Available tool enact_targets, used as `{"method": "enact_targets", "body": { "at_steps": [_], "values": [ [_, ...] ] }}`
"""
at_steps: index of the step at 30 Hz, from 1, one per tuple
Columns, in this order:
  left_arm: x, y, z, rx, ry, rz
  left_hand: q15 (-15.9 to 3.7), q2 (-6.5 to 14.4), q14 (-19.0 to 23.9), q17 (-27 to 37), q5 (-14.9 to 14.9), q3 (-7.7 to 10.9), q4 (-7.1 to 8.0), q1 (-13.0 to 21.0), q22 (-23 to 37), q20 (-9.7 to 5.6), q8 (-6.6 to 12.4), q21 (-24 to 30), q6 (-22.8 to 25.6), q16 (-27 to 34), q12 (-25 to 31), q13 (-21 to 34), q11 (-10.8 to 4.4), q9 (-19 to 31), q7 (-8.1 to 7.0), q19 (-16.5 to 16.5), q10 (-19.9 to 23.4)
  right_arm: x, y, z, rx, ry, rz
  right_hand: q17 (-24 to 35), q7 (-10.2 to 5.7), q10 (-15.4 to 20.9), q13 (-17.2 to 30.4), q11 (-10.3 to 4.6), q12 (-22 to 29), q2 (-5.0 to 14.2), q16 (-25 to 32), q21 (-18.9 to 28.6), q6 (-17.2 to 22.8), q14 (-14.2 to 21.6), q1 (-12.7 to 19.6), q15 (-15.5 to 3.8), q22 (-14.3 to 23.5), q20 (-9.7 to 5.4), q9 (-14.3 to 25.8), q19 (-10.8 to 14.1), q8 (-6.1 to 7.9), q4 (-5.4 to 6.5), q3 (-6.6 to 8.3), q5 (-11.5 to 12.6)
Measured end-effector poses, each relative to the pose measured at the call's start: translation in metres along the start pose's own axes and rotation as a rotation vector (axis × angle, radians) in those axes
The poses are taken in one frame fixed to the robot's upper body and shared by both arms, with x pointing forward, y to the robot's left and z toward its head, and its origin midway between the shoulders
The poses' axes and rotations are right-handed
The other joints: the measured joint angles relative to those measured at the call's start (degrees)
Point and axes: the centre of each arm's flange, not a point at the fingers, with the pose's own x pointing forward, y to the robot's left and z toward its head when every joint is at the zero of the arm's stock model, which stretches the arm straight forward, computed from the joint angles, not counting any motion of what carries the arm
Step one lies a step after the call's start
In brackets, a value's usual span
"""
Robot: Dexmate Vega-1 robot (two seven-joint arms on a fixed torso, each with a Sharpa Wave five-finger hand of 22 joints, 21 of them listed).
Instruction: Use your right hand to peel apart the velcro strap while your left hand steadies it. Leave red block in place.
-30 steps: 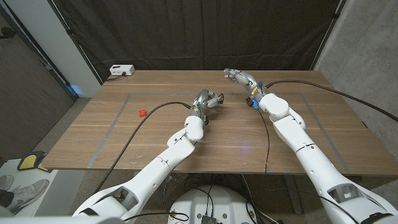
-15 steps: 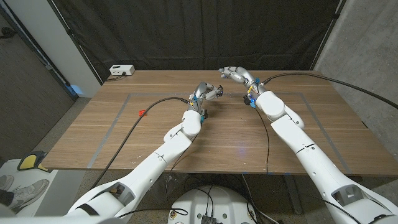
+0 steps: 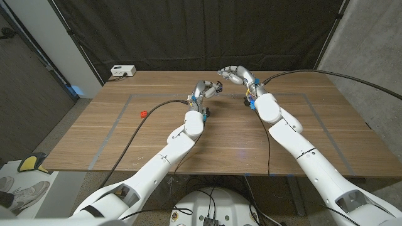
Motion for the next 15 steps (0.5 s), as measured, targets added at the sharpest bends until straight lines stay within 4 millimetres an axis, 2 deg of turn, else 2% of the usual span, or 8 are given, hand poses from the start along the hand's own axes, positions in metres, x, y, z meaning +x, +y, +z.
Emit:
{"method": "enact_targets", "body": {
  "at_steps": [4, 7, 11, 15],
  "values": [
    [-0.002, 0.0, -0.004, -0.026, 0.013, 0.058, -0.21, 0.0, 0.4, 0.0, -0.1, 0.22, -0.22, 0.0, -0.1, -0.29, -0.05, 0.5, 0.1, 0.0, 0.0, 0.0, 0.0, 0.1, 0.1, 0.3, 0.0, -0.001, 0.003, 0.004, -0.037, 0.003, -0.02, 2.2, -0.01, 2.4, 0.8, -0.32, 1.3, -1.05, 3.1, 2.0, 2.0, 2.7, 2.2, -0.48, 0.9, 0.2, 0.0, 2.5, 0.67, -0.15, -1.12, 0.3],
    [-0.003, 0.0, -0.006, -0.035, 0.018, 0.083, -0.21, 0.0, 0.4, 0.0, -0.4, 0.38, -0.05, 0.0, -0.3, -0.29, -0.28, 0.7, 0.3, 0.0, 0.0, 0.0, 0.01, 0.2, 0.3, 0.3, 0.0, -0.001, 0.006, 0.007, -0.072, 0.008, -0.039, 4.2, 0.03, 4.4, 1.4, -0.76, 2.2, -1.84, 5.9, 3.8, 3.8, 4.5, 4.3, -1.06, 1.8, -0.21, 0.3, 4.5, 1.28, -0.18, -1.75, 0.7],
    [-0.004, 0.001, -0.007, -0.043, 0.016, 0.121, -0.21, 0.0, 0.4, 0.3, -0.6, 0.38, -0.05, 0.0, -0.4, -0.29, -0.5, 1.1, 0.3, -0.4, 0.0, 0.0, 0.01, 0.3, 0.3, 0.3, 0.0, -0.002, 0.01, 0.011, -0.127, 0.015, -0.072, 6.6, -0.11, 6.5, 2.2, -1.35, 3.2, -2.52, 8.9, 5.8, 5.5, 6.3, 7.0, -1.46, 3.0, -0.9, 0.4, 6.1, 1.93, -0.19, -2.33, 0.9],
    [-0.005, 0.001, -0.007, -0.048, 0.012, 0.143, -0.21, -0.2, 0.4, 0.3, -0.6, 0.71, -0.2, 0.2, -0.6, -0.29, -0.5, 1.6, 0.3, -0.7, 0.0, 0.1, 0.01, 0.5, 0.3, 0.3, 0.0, -0.002, 0.012, 0.013, -0.167, 0.018, -0.096, 10.0, -0.48, 9.9, 3.4, -2.27, 4.9, -3.12, 13.1, 8.0, 7.7, 8.3, 9.9, -2.19, 4.8, -1.62, 1.0, 7.1, 3.15, 0.06, -3.25, 1.1]
  ]
}}
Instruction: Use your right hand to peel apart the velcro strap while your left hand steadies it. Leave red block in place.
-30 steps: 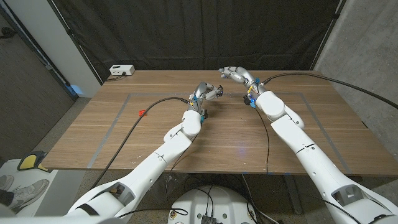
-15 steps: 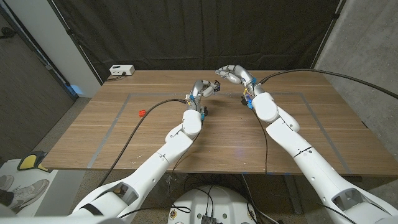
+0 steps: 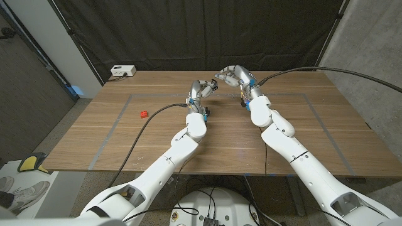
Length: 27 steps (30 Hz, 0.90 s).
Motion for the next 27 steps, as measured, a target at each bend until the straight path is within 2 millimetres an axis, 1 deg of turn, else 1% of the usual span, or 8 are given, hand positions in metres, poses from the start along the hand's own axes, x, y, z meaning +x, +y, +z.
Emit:
{"method": "enact_targets", "body": {
  "at_steps": [4, 5, 7, 9, 12, 19, 24, 27],
  "values": [
    [0.001, 0.001, 0.002, -0.006, -0.009, 0.021, -0.17, 0.0, 0.2, 0.0, -0.2, 0.15, 0.14, 0.0, -0.3, 0.0, -0.22, 0.2, 0.0, -0.2, 0.0, 0.0, 0.11, 0.1, 0.0, 0.0, 0.1, -0.001, 0.003, 0.005, -0.043, -0.003, -0.021, 3.4, -0.29, 1.7, 1.3, -0.88, 1.4, -0.91, 3.5, 1.9, 1.9, 0.9, 1.8, -0.3, 1.8, -0.24, 0.5, 0.2, 0.77, 0.36, -1.27, 0.2],
    [0.001, 0.001, 0.002, -0.006, -0.012, 0.027, -0.17, 0.0, 0.2, 0.0, -0.2, 0.15, 0.14, 0.0, -0.3, 0.0, -0.22, 0.4, 0.0, -0.2, 0.0, 0.0, 0.11, 0.1, 0.0, 0.0, 0.1, -0.001, 0.005, 0.007, -0.041, -0.005, -0.018, 4.1, -0.55, 2.2, 1.6, -0.76, 1.6, -1.04, 4.3, 2.4, 2.1, 0.9, 1.9, -0.3, 2.1, -0.24, 0.6, 0.2, 1.02, 0.51, -1.75, 0.2],
    [0.002, 0.0, 0.003, -0.005, -0.015, 0.035, 0.03, 0.0, 0.4, 0.0, -0.2, 0.14, 0.14, 0.0, -0.3, 0.0, -0.22, 0.6, 0.2, -0.2, 0.0, 0.0, 0.31, 0.1, 0.2, 0.0, 0.3, -0.001, 0.004, 0.008, -0.074, -0.009, -0.037, 5.5, -0.23, 2.4, 2.2, -0.59, 2.1, -1.06, 5.5, 3.1, 2.7, 0.9, 1.9, -0.3, 2.8, -0.24, 0.7, 0.2, 1.07, 1.11, -2.65, 0.2],
    [0.003, 0.0, 0.004, 0.0, -0.02, 0.044, 0.03, 0.0, 0.6, 0.0, -0.4, 0.16, 0.15, 0.0, -0.5, 0.0, -0.28, 0.8, 0.2, -0.2, 0.0, 0.2, 0.32, 0.1, 0.2, 0.0, 0.3, -0.002, 0.006, 0.009, -0.082, -0.012, -0.039, 6.3, -0.14, 2.4, 2.6, -0.59, 2.3, -1.62, 6.1, 3.4, 2.7, 0.9, 0.8, -0.3, 3.3, -0.24, 0.7, 0.2, 1.07, 1.82, -3.37, 0.2],
    [0.004, -0.001, 0.005, 0.009, -0.025, 0.05, 0.01, 0.0, 0.6, 0.0, -0.4, 0.38, 0.38, 0.0, -0.6, 0.01, -0.44, 1.1, 0.2, -0.2, 0.0, 0.2, 0.36, 0.1, 0.2, 0.0, 0.2, -0.002, 0.007, 0.01, -0.089, -0.017, -0.042, 6.8, 0.06, 2.4, 3.1, -0.59, 2.5, -1.41, 6.3, 3.7, 2.9, 0.9, -0.5, -0.3, 3.8, -0.24, 0.7, 0.2, 1.07, 2.54, -4.09, 0.2],
    [0.007, -0.006, 0.009, 0.046, -0.023, 0.062, -0.09, -0.5, 0.9, 0.3, -0.6, 0.59, 0.24, 0.5, -1.2, 0.01, -0.89, 1.5, 0.6, -0.6, 0.0, 0.5, 0.45, -0.3, 0.47, 0.0, 0.3, -0.001, 0.008, 0.016, -0.101, -0.048, -0.046, 7.6, -0.04, 2.8, 3.7, -0.17, 2.9, -1.63, 6.9, 4.4, 3.5, 0.9, -0.7, -0.3, 4.5, -0.53, 0.7, -0.1, 1.06, 2.63, -4.17, 0.2],
    [0.009, -0.009, 0.009, 0.092, -0.02, 0.079, -0.1, -0.5, 1.3, 0.3, -0.6, 1.02, 0.22, 0.5, -1.6, 0.01, -1.11, 2.1, 0.9, -1.0, 0.0, 0.6, 0.66, -0.2, 0.76, 0.0, 0.5, -0.001, 0.008, 0.02, -0.11, -0.067, -0.048, 8.0, -0.04, 3.1, 4.0, -0.48, 3.1, -1.64, 7.2, 4.8, 3.5, 0.9, -0.7, -0.3, 4.9, -0.35, 0.7, -0.3, 1.06, 2.31, -4.49, 0.7],
    [0.009, -0.011, 0.01, 0.099, -0.021, 0.081, -0.09, -0.5, 1.5, 0.3, -0.9, 1.26, 0.45, 0.5, -1.9, 0.01, -1.11, 2.4, 0.9, -1.0, 0.0, 0.6, 0.66, -0.2, 0.76, 0.0, 0.5, -0.001, 0.008, 0.021, -0.11, -0.077, -0.048, 8.1, -0.04, 3.1, 4.2, -0.48, 3.1, -1.4, 7.2, 5.1, 3.5, 0.9, -0.9, -0.3, 5.2, -0.55, 0.6, -0.5, 1.06, 2.7, -4.88, 0.7]
  ]
}}
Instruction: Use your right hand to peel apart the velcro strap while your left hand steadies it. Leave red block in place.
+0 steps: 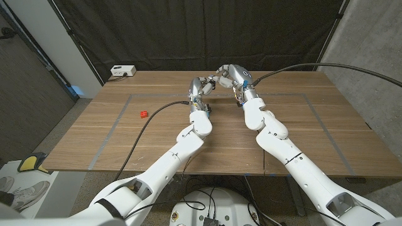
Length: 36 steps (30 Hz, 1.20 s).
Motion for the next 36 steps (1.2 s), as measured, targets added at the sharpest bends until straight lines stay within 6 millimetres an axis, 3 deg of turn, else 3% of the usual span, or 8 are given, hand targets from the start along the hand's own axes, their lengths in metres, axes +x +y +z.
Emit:
{"method": "enact_targets", "body": {
  "at_steps": [3, 11, 13, 15, 18, 23, 32, 36],
  "values": [
    [0.001, 0.0, 0.0, 0.032, 0.003, 0.009, 0.1, -0.1, 1.0, 0.0, 0.0, 0.33, -0.33, 0.1, -0.3, -0.04, -0.12, 0.5, 0.6, -0.2, 0.0, 0.0, 0.22, -0.1, 0.56, 0.1, 0.2, 0.0, 0.0, 0.001, 0.0, -0.009, -0.002, 0.0, 0.0, 0.0, 0.3, 0.0, 0.0, 0.44, 0.0, 0.3, 0.0, 0.0, -0.4, 0.0, 0.3, 0.11, 0.0, -0.3, 0.0, 0.2, -0.18, 0.0],
    [0.004, -0.003, 0.004, 0.103, 0.038, -0.022, -0.35, -1.9, 7.5, -0.8, -0.5, 2.37, -0.79, 1.9, -2.3, -0.46, -0.89, 2.5, 4.7, 0.0, 1.8, -3.9, 2.67, -3.0, 2.25, 6.6, 2.7, 0.0, 0.0, -0.001, 0.006, -0.014, -0.002, 0.0, 0.0, -0.2, 0.8, 0.2, 0.2, 0.98, 0.0, 0.6, 0.0, 0.0, -1.0, 0.02, 0.9, 0.32, -0.1, -1.3, 0.0, 0.89, -0.23, 0.0],
    [0.006, -0.003, 0.011, 0.093, 0.025, -0.02, -0.45, -2.4, 8.8, -1.5, -0.6, 2.93, -0.73, 2.3, -2.6, -0.6, -0.89, 2.5, 5.9, -0.5, 2.0, -4.7, 3.29, -3.5, 2.54, 7.6, 3.3, 0.0, 0.0, -0.001, 0.003, -0.014, 0.001, 0.0, 0.0, -0.4, 0.9, 0.01, 0.2, 0.93, 0.0, 0.9, 0.0, 0.0, -0.9, 0.03, 1.2, 0.41, -0.1, -1.4, 0.0, 0.74, -0.38, 0.0],
    [0.005, -0.004, 0.0, 0.155, 0.077, -0.042, -0.52, -2.4, 9.9, -1.9, -0.5, 3.22, -1.02, 2.3, -2.7, -0.72, -0.85, 2.7, 6.9, -0.4, 2.0, -4.9, 3.78, -3.5, 2.98, 8.1, 4.1, -0.001, 0.001, 0.0, 0.001, -0.016, 0.005, 0.5, 0.0, -0.4, 1.2, 0.0, 0.5, 0.42, 0.7, 1.1, 0.0, 0.0, -0.4, 0.03, 1.5, 0.41, 0.0, -1.4, 0.0, 0.4, -0.72, 0.0],
    [0.007, -0.004, 0.003, 0.177, 0.085, -0.044, -0.52, -3.4, 10.6, -2.0, 0.1, 3.71, -1.02, 2.4, -2.7, -0.56, -0.07, 2.7, 8.0, -0.5, 1.6, -5.0, 3.96, -3.2, 3.29, 8.3, 5.4, -0.001, 0.005, 0.006, -0.015, -0.019, 0.014, 2.2, -0.33, 0.3, 2.0, -0.75, 1.5, -0.19, 2.4, 2.2, 0.3, 0.0, 0.2, -0.03, 2.2, 0.41, 0.5, -1.4, 0.0, -0.09, -1.21, 0.0],
    [0.008, -0.006, 0.006, 0.199, 0.087, -0.043, -0.51, -4.4, 11.2, -2.2, 0.7, 4.11, -1.1, 2.4, -2.3, -0.52, 0.37, 2.9, 8.2, -0.9, 1.5, -4.8, 3.96, -2.7, 3.49, 8.3, 6.3, 0.0, 0.009, 0.012, -0.086, -0.001, 0.018, 6.6, -0.51, 2.1, 4.5, -2.01, 4.3, -1.7, 6.0, 4.8, 3.0, 1.6, 1.8, -0.35, 4.0, -0.44, 1.6, -0.5, 1.43, -1.06, -1.95, 0.8],
    [0.009, -0.007, 0.008, 0.205, 0.076, -0.019, -0.61, -5.1, 11.5, -2.5, 0.7, 4.97, -0.71, 2.7, -0.9, -0.74, -0.37, 3.3, 7.5, -1.8, 0.1, -4.4, 3.93, -3.1, 3.06, 8.1, 6.3, 0.001, 0.015, 0.023, -0.217, 0.047, 0.0, 11.0, -0.76, 6.8, 8.1, -3.29, 8.9, -1.0, 8.4, 7.7, 7.9, 4.8, 5.8, -1.32, 4.3, -2.0, 2.7, 3.2, 3.77, -1.75, -1.25, 2.3],
    [0.009, -0.008, 0.007, 0.2, 0.072, -0.011, -0.61, -5.1, 11.5, -2.4, 0.4, 5.14, -0.54, 2.7, -0.9, -0.59, -0.4, 3.3, 7.4, -1.9, -0.1, -4.3, 3.92, -3.1, 3.0, 7.9, 6.3, 0.001, 0.016, 0.024, -0.294, 0.075, -0.015, 12.9, -0.86, 8.6, 9.6, -3.54, 10.5, -1.14, 9.5, 8.8, 10.0, 6.4, 6.7, -1.82, 4.3, -2.24, 3.1, 3.8, 4.82, -1.98, -1.02, 2.3]
  ]
}}
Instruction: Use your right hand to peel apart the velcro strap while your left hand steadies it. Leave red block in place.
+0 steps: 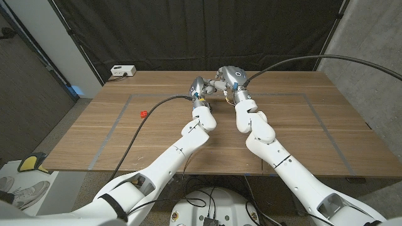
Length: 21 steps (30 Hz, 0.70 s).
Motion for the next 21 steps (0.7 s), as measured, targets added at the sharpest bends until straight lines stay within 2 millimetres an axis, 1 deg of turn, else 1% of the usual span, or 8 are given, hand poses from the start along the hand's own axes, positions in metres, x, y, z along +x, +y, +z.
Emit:
{"method": "enact_targets", "body": {
  "at_steps": [5, 7, 11, 13, 14, 16, 18, 21],
  "values": [
    [0.001, -0.001, -0.001, -0.006, -0.003, 0.008, 0.01, -0.1, 0.0, 0.0, -0.2, 0.47, -0.01, -0.1, -0.2, 0.07, -0.01, 0.0, -0.4, -0.3, -0.4, 0.1, -0.02, 0.0, -0.23, -0.1, 0.0, 0.0, 0.001, 0.005, -0.074, 0.018, -0.004, 2.4, -0.3, 0.8, 1.9, -0.55, 1.5, -0.59, 1.0, 0.7, 1.4, 0.9, 0.6, -0.32, 0.0, 0.0, 0.7, 0.0, 0.85, 0.0, 0.0, 0.0],
    [0.001, 0.0, -0.002, -0.013, -0.008, 0.016, 0.01, -0.1, 0.0, 0.1, -0.2, 0.55, 0.07, -0.1, -0.2, -0.07, 0.0, 0.0, -0.4, -0.4, -0.4, 0.2, -0.02, 0.0, -0.23, -0.2, 0.0, 0.0, 0.003, 0.008, -0.101, 0.022, -0.003, 3.7, -0.77, 1.0, 3.0, -0.78, 2.4, -0.87, 1.8, 0.9, 1.8, 1.3, 0.9, -0.51, 0.0, 0.0, 1.1, 0.0, 1.46, 0.0, 0.0, 0.0],
    [0.002, 0.0, -0.002, -0.023, -0.019, 0.028, 0.1, 0.4, 0.1, 0.3, -0.4, 0.71, 0.24, -0.7, -0.2, 0.09, 0.0, 0.0, -0.4, -0.6, -0.8, 0.6, -0.02, 0.2, -0.23, -0.7, 0.0, 0.0, 0.005, 0.011, -0.152, 0.029, -0.006, 5.0, -0.37, 1.3, 4.7, -1.07, 3.6, -0.83, 1.9, 1.6, 2.3, 1.3, 1.5, -0.57, 0.1, -0.55, 1.6, 0.1, 1.99, 0.1, -0.09, 0.0],
    [0.002, 0.0, -0.002, -0.028, -0.024, 0.034, 0.1, 0.4, 0.1, 0.3, -0.4, 0.78, 0.31, -0.7, -0.2, 0.17, 0.0, 0.0, -0.4, -0.6, -0.8, 0.7, -0.02, 0.2, -0.23, -0.8, 0.0, 0.001, 0.005, 0.013, -0.174, 0.03, -0.005, 5.0, -0.4, 1.9, 5.0, -0.75, 3.9, -0.42, 1.9, 1.7, 2.7, 2.0, 2.0, -0.85, 0.3, -0.55, 1.6, 0.1, 2.06, 0.11, -0.08, 0.0],
    [0.002, 0.0, -0.002, -0.032, -0.027, 0.038, 0.11, 0.4, 0.0, 0.3, -0.4, 0.78, 0.31, -0.7, -0.2, 0.17, 0.0, 0.0, -0.4, -0.8, -0.8, 0.8, -0.02, 0.2, -0.23, -0.8, 0.0, 0.001, 0.005, 0.013, -0.185, 0.031, -0.006, 4.9, -0.14, 2.4, 4.9, -0.6, 3.9, -0.19, 1.9, 2.1, 3.1, 2.4, 2.2, -0.94, 0.3, -0.7, 1.5, 0.2, 2.06, 0.38, 0.19, 0.0],
    [0.002, 0.0, -0.003, -0.035, -0.031, 0.042, 0.21, 0.4, -0.3, 0.5, -0.4, 0.9, 0.44, -0.7, -0.2, -0.04, 0.01, 0.0, -0.6, -0.9, -0.9, 1.1, -0.02, 0.2, -0.43, -1.0, 0.0, 0.001, 0.006, 0.015, -0.201, 0.031, -0.004, 4.3, 0.16, 3.5, 3.8, 0.03, 3.9, 0.84, 1.7, 2.7, 3.8, 3.2, 2.6, -1.23, 0.3, -1.05, 1.1, 0.6, 2.06, 0.77, 0.58, 0.0],
    [0.002, -0.001, -0.004, -0.032, -0.028, 0.041, 0.11, 0.4, -0.4, 0.6, -0.4, 0.94, 0.49, -0.7, -0.2, 0.16, 0.01, -0.2, -0.6, -0.9, -0.9, 1.3, -0.03, 0.4, -0.43, -1.4, 0.0, 0.001, 0.005, 0.015, -0.214, 0.031, -0.005, 3.9, 0.6, 4.2, 2.7, 0.62, 3.6, 1.83, 1.5, 3.2, 4.6, 4.0, 3.0, -1.52, 0.3, -1.26, 0.6, 0.8, 2.06, 1.23, 1.06, 0.0],
    [0.002, 0.001, -0.003, -0.045, -0.046, 0.057, 0.11, 0.4, -0.4, 0.7, -0.7, 0.95, 0.5, -0.7, -0.2, 0.17, 0.02, -0.2, -0.6, -1.1, -0.9, 1.6, -0.02, 0.4, -0.43, -1.4, 0.0, 0.002, 0.006, 0.018, -0.224, 0.031, 0.001, 3.4, 0.85, 5.4, 1.2, 1.55, 3.0, 4.33, 0.8, 4.3, 6.4, 4.7, 4.2, -1.82, 0.5, -1.26, -0.5, 0.8, 2.06, 1.2, 2.67, -0.8]
  ]
}}
